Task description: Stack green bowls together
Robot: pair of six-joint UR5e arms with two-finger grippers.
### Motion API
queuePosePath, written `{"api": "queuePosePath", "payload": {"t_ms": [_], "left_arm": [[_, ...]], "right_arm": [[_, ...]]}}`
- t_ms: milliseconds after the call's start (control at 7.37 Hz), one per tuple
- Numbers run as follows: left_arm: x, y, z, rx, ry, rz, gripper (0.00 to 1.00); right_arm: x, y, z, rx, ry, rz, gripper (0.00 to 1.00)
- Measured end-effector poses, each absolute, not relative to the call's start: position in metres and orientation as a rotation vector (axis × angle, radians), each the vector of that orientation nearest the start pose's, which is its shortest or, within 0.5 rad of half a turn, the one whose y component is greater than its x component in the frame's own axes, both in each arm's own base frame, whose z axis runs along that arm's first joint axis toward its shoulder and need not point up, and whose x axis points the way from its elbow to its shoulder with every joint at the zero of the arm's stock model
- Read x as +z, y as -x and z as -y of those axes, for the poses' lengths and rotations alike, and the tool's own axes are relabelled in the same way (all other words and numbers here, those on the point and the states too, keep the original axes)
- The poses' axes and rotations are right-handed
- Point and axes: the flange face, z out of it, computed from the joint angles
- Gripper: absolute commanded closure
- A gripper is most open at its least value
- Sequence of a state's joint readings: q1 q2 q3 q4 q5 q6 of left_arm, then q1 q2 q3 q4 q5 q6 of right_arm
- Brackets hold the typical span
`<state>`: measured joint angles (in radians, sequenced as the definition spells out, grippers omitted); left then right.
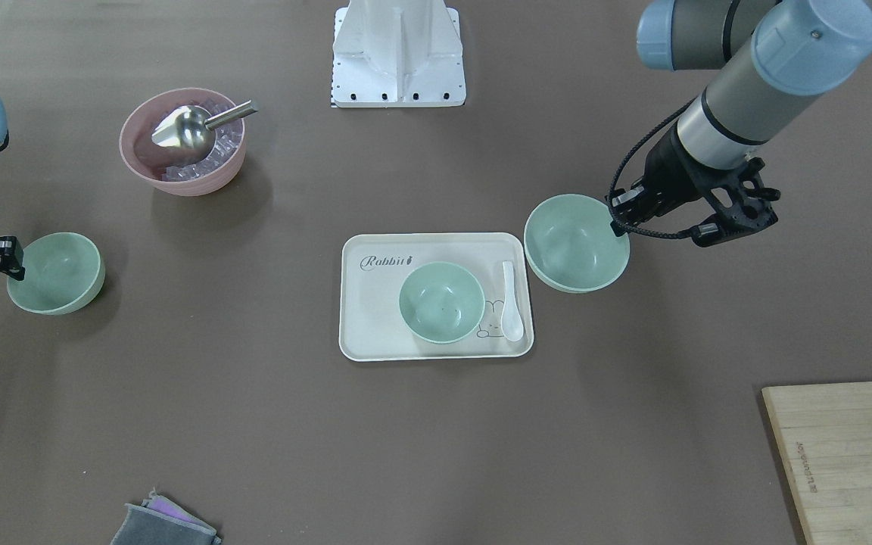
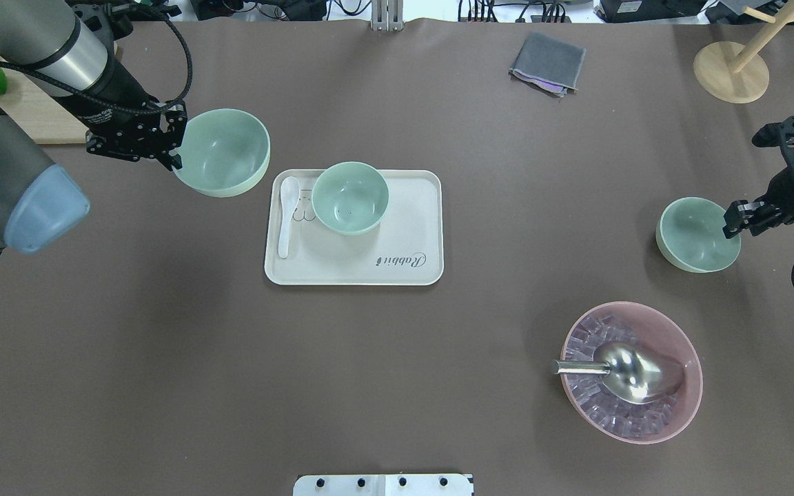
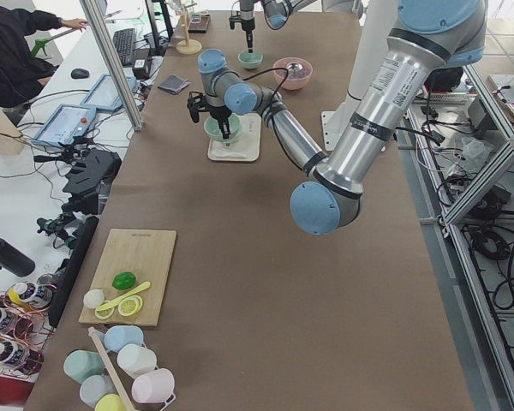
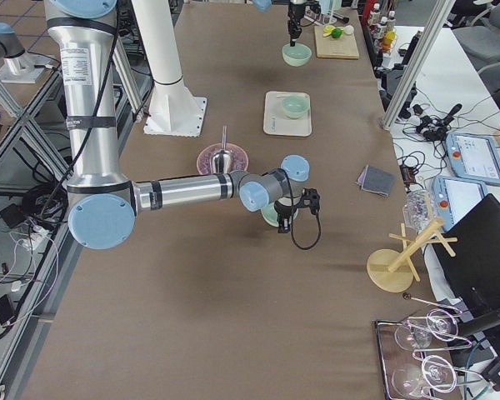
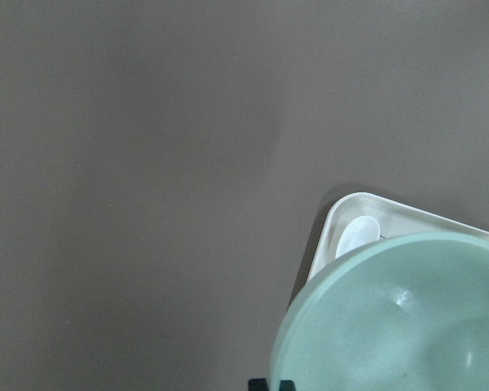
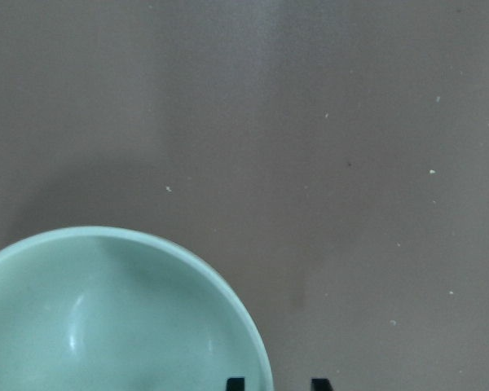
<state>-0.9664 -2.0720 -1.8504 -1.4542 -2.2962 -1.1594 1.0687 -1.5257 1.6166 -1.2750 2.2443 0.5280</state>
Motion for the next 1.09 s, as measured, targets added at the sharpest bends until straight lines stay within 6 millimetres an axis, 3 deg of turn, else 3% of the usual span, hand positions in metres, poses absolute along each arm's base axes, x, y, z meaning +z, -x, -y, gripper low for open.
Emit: {"api": "queuePosePath", "payload": {"t_ms": [136, 543, 814, 1085], "left_arm": [[0.257, -0.290, 0.538, -0.273, 0.136, -0.933, 1.00], [0.258, -0.290, 0.538, -0.272, 0.136, -0.931, 1.00], [0.258, -0.290, 0.538, -0.272, 0.136, -0.931, 1.00], [0.257, -0.290, 0.538, -0.272, 0.135, -0.932, 1.00]], "right_arm": [[0.586, 0.195, 0.499, -0.109, 0.005, 0.761, 0.65], [0.584, 0.200, 0.498, -0.118, 0.006, 0.763, 1.00], [0.582, 0.201, 0.498, -0.119, 0.004, 0.765, 1.00], [0.568, 0.198, 0.497, -0.124, -0.002, 0.796, 1.00]]}}
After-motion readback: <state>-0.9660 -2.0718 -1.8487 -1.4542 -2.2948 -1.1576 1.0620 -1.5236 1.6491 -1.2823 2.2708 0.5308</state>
